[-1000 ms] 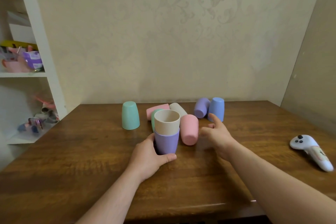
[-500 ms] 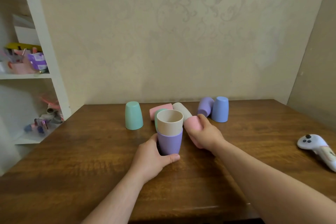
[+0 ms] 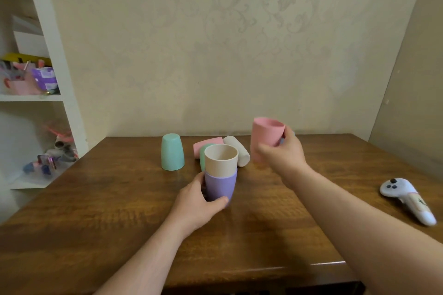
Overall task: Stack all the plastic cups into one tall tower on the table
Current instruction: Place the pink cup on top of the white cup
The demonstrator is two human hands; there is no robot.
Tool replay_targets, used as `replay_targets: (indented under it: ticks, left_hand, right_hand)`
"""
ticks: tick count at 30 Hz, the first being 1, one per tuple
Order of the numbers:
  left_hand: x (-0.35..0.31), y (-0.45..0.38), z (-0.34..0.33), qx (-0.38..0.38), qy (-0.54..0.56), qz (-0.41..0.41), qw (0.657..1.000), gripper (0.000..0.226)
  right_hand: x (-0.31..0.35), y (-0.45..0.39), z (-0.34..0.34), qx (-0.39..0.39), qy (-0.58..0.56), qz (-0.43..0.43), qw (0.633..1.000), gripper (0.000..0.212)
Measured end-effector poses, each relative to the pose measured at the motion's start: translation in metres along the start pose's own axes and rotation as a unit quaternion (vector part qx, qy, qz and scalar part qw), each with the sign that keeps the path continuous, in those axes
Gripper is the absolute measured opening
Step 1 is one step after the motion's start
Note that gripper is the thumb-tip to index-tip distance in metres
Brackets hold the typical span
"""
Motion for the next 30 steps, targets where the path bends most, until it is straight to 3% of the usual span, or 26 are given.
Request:
replay_targets:
  ticks: [2, 4, 12, 17, 25, 30]
  left_hand:
    - [0.000, 0.000, 0.000, 0.004, -0.013, -0.003, 1.000, 0.076]
    - [-0.001, 0.001, -0.001, 0.010, -0.018, -0.001, 1.000, 0.077]
    - [-0.004, 0.002, 0.002, -0.001, -0.026, -0.014, 1.000, 0.073]
    - [-0.002, 0.001, 0.001, -0.002, -0.016, -0.011, 1.000, 0.071]
    - [-0.001, 0.000, 0.000, -0.007, -0.031, -0.015, 0.999, 0.072]
    - [-0.001, 0.001, 0.001, -0.005, -0.023, -0.011, 1.000, 0.066]
  right_hand:
    - [0.028, -0.001, -0.005, 0.004, -0.122, 0.011, 0.992, 0.051]
    - [0.052, -0.002, -0.013, 0.025, -0.173, 0.048, 0.983, 0.057]
    - [0.050, 0.017, -0.070, 0.174, -0.135, 0.067, 0.973, 0.070]
    - [0.038, 0.022, -0.080, 0.189, -0.134, 0.057, 0.971, 0.082]
    - [0.044, 0.012, -0.075, 0.152, -0.133, 0.060, 0.977, 0.081]
    - [0.031, 0.025, -0.086, 0.196, -0.105, 0.042, 0.974, 0.075]
Point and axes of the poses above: each hand's wrist, its own y-axis away from the middle knuckle, its own z-axis out of the back of the hand, x = y × z, the point moved 8 cm from there along -y, towards the middle knuckle, and after that the axes turned 1 degree about -y, right-handed, at the moved point
